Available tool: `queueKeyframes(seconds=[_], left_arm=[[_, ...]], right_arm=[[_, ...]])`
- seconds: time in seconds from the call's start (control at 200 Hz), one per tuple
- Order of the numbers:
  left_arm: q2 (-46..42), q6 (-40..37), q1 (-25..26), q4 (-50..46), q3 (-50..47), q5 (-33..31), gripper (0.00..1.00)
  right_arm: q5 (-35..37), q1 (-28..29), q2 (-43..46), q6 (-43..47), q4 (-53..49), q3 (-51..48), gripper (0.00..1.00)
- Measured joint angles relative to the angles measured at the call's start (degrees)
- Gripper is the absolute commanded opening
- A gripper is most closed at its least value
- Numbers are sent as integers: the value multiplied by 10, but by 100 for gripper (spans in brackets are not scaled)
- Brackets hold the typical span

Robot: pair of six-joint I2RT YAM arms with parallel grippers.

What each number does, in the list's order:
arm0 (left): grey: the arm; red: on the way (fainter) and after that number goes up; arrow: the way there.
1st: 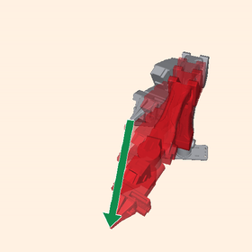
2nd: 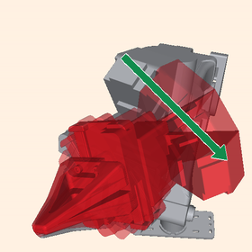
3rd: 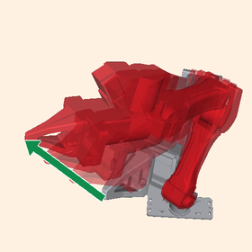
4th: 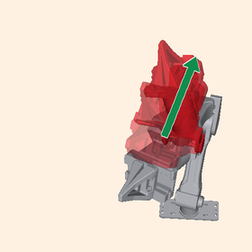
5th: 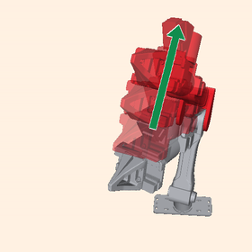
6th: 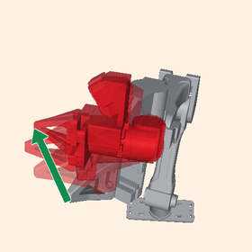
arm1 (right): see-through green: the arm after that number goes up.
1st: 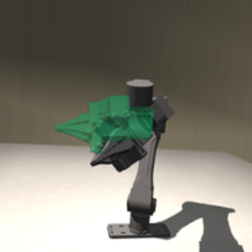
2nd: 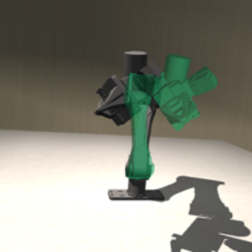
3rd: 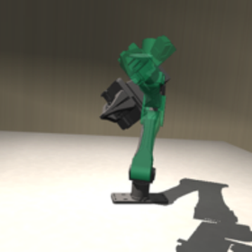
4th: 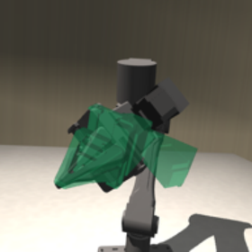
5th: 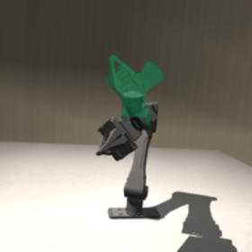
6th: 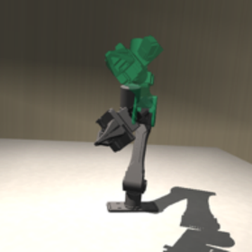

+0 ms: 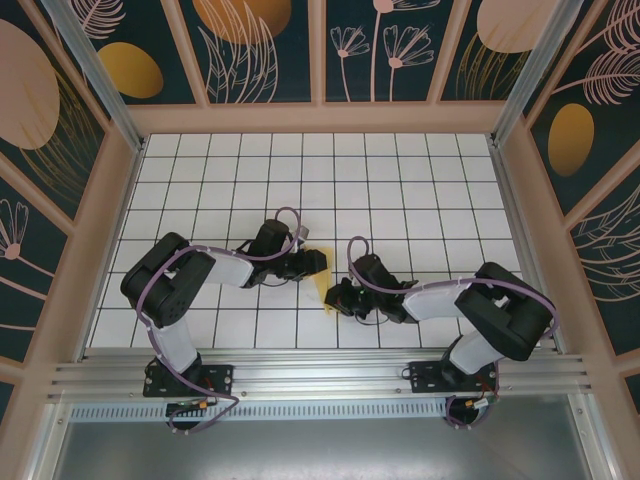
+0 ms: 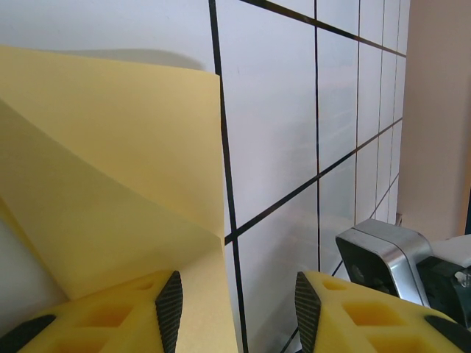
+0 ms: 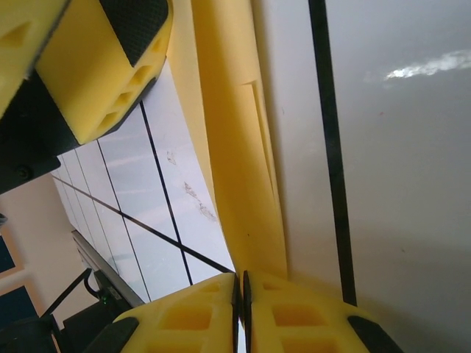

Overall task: Fold a paper plane with a square sheet of paper (pick it up from the middle)
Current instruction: Fold the wing for the fifth time at the center of the table.

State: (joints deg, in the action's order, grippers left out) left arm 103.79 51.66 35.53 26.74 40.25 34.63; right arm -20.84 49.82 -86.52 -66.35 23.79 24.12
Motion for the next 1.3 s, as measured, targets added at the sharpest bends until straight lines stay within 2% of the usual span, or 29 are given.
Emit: queueKeyframes(seconds=[0.15,0.3,0.5,1.136,1.246,1.301], left_arm=[[1,0,0,0,1,1,48],[1,0,0,0,1,1,48],[2,-1,0,-4,3,1,48],[5,-6,-3,-11,7,8,45],[6,-6,-3,-13,8,9,44],[7,-6,-4,-13,8,10,44]], right_arm=[[-1,1,-4,0,4,-5,5],[-7,1,-23,-3,38,-16,5],[-9,1,-26,-5,48,-19,9],[2,21,-1,4,-18,-3,17],[2,23,2,5,-37,2,14],[2,23,3,6,-47,5,10]])
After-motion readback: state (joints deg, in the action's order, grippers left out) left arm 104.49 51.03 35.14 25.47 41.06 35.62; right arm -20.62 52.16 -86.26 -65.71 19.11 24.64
